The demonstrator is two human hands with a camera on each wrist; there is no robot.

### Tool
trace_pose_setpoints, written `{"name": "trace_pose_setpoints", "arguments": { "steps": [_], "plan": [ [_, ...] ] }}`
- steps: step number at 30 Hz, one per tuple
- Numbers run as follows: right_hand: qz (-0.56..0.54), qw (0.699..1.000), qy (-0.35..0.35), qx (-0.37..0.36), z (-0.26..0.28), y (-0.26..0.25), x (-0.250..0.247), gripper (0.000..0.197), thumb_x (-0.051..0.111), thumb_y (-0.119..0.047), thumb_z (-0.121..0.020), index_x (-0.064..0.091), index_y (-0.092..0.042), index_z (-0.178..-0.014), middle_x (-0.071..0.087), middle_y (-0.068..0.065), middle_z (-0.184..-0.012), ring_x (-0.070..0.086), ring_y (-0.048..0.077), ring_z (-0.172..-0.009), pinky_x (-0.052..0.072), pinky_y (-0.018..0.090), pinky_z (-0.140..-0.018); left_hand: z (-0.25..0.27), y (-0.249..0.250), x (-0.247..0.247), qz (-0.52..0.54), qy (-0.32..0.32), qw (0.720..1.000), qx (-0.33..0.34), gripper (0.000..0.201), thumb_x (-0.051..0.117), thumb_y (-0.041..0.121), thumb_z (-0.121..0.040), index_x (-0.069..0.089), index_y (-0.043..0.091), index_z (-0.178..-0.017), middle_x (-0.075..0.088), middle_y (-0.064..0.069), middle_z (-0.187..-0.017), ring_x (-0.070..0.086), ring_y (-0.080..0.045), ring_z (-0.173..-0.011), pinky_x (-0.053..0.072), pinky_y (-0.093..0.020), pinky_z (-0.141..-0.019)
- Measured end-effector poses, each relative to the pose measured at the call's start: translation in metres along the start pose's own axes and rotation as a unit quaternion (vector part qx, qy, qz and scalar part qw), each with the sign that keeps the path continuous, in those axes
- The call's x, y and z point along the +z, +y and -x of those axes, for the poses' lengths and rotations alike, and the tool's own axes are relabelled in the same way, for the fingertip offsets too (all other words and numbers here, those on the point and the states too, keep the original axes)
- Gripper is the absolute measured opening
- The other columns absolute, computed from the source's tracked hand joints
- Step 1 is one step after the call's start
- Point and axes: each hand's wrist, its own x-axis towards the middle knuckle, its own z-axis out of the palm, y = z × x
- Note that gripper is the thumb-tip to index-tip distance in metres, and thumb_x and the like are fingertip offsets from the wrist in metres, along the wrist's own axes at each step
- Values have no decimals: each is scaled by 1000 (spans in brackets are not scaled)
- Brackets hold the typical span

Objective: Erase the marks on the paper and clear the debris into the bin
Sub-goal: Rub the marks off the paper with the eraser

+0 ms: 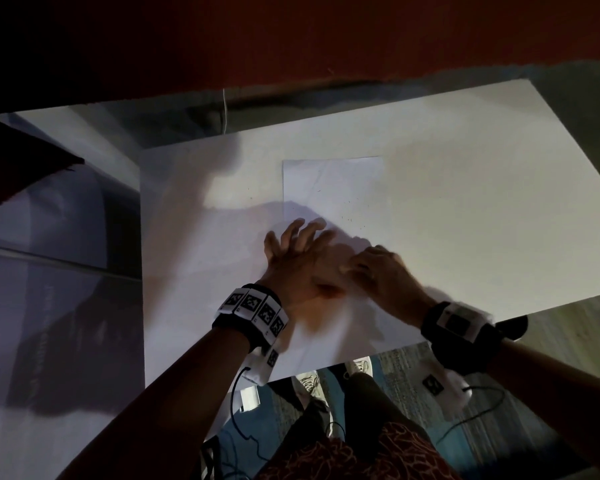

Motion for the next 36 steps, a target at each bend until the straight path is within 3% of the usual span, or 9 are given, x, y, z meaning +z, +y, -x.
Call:
{"name": "trace_pose_setpoints", "arguments": {
  "steps": [3, 8, 12, 16, 20, 24, 28, 32, 36],
  "plan": [
    [27, 997, 66, 32, -16, 14, -14, 9, 70, -12, -87, 69, -8, -78, 63, 12, -74, 55, 34, -72, 37, 36, -65, 1, 2, -2, 9, 1, 1000, 2, 117, 67, 83, -63, 10, 44, -158, -5, 13, -168, -13, -21, -155, 6, -64, -116],
    [1, 1000, 13, -16, 7, -5, 0, 11, 67, -20, -87, 72, -10, -87, 64, 8, -79, 55, 26, -75, 42, 34, -67, 0, -2, 0, 16, -2, 1000, 2, 120, 61, 88, -63, 8, 43, -160, -6, 15, -168, -12, -20, -156, 6, -67, -117],
    [31, 997, 76, 14, -10, 7, -15, 4, 71, -7, -84, 69, -5, -81, 63, 13, -76, 51, 26, -74, 37, 36, -64, -2, -1, 1, -8, -2, 1000, -3, 120, 54, 90, -55, 7, 46, -157, -3, 14, -168, -9, -20, -156, 12, -66, -115],
    [6, 1000, 6, 1, 10, 3, 5, 6, 69, -18, -86, 73, -15, -91, 66, 5, -82, 57, 25, -78, 43, 32, -69, -1, -2, 1, 24, -12, 1000, 4, 123, 57, 90, -59, 6, 41, -160, -9, 16, -167, -15, -19, -156, 6, -66, -118],
    [30, 997, 59, 43, -5, 12, -10, 9, 67, -15, -87, 71, -7, -83, 64, 12, -77, 56, 34, -74, 46, 39, -65, -1, 1, -2, 1, -4, 1000, 0, 122, 57, 90, -54, 9, 45, -157, -5, 15, -167, -10, -22, -156, 12, -66, -116],
    [8, 1000, 17, 1, 11, 0, 2, 3, 72, -10, -85, 73, -10, -87, 64, 5, -78, 53, 22, -77, 37, 24, -68, 0, -2, 0, 27, -6, 1000, 5, 123, 68, 85, -64, 7, 39, -161, -8, 14, -168, -16, -19, -155, 5, -66, -118],
    [22, 996, 65, 49, 0, 13, -8, 7, 69, -15, -88, 71, -9, -85, 63, 8, -77, 56, 29, -76, 41, 35, -66, -3, -2, 2, 6, -11, 1000, 2, 125, 56, 91, -55, 5, 43, -158, -6, 14, -167, -12, -22, -156, 11, -66, -117],
    [-4, 1000, 18, 3, 15, -3, 4, 6, 71, -13, -85, 74, -12, -90, 66, 6, -80, 58, 25, -78, 45, 34, -70, -1, -3, 1, 18, -9, 1000, 8, 124, 63, 89, -61, 7, 40, -160, -9, 15, -167, -15, -21, -155, 7, -67, -117],
    [22, 997, 63, 47, -1, 11, -12, 17, 62, -20, -88, 71, -6, -83, 64, 12, -77, 57, 32, -74, 42, 38, -66, -1, -4, 2, -5, -8, 1000, 8, 122, 58, 91, -57, 8, 44, -158, -7, 14, -167, -12, -22, -156, 11, -65, -116]
  ]
}}
